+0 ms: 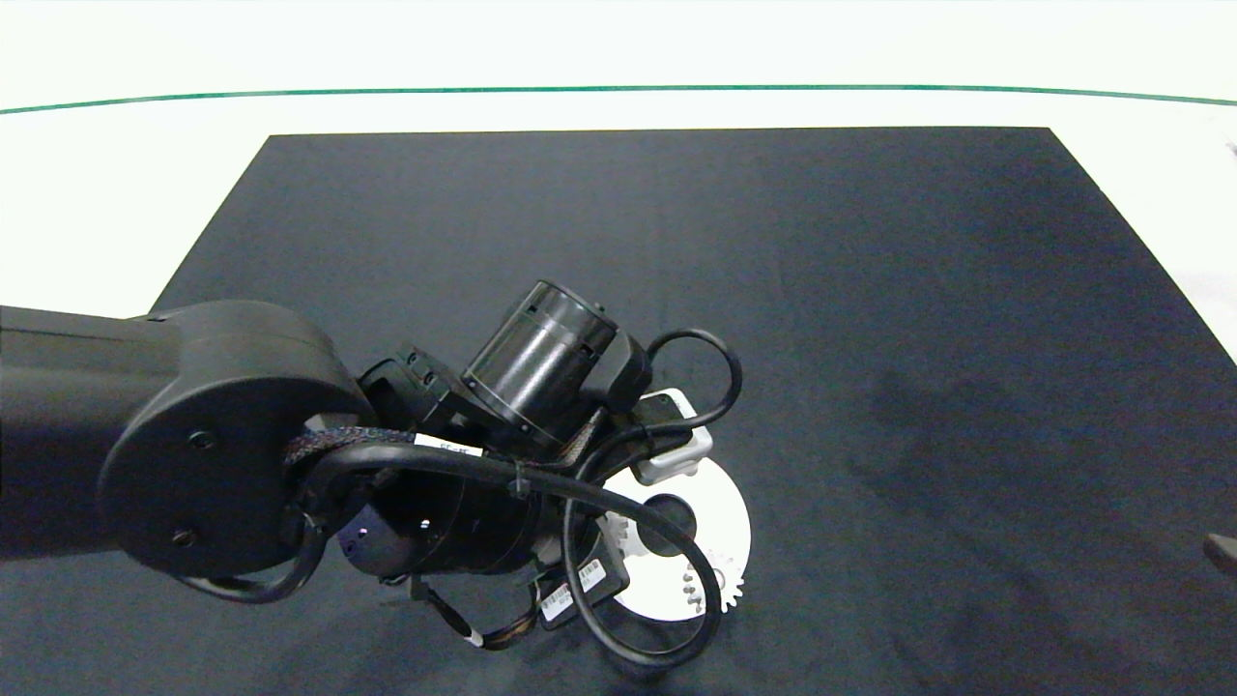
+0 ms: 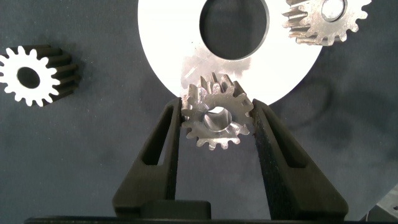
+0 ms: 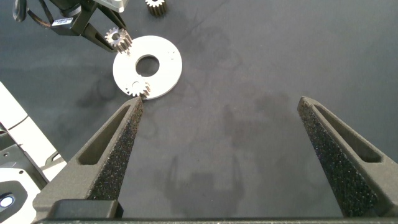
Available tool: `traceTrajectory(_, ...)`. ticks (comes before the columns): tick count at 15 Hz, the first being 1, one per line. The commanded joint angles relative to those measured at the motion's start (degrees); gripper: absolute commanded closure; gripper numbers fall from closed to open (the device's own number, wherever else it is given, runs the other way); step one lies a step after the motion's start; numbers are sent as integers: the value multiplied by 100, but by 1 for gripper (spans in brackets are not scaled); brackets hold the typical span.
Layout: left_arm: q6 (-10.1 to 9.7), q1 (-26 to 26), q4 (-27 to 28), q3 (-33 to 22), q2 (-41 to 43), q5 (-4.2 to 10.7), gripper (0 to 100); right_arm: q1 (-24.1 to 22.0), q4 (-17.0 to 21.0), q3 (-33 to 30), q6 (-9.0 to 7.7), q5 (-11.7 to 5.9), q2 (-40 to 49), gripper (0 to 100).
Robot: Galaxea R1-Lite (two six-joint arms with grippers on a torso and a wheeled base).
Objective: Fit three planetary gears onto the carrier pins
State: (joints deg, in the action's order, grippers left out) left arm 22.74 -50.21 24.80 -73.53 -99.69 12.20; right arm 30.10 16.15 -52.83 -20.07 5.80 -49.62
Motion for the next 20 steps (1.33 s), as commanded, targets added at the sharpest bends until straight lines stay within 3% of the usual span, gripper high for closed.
traceTrajectory(1,3,-6,25,-3,-24,10,100,5,11,1,-15,0,22,0)
traceTrajectory(20,82,91,8,-126,-85,19,100,5,20,10,-15,9,92,0)
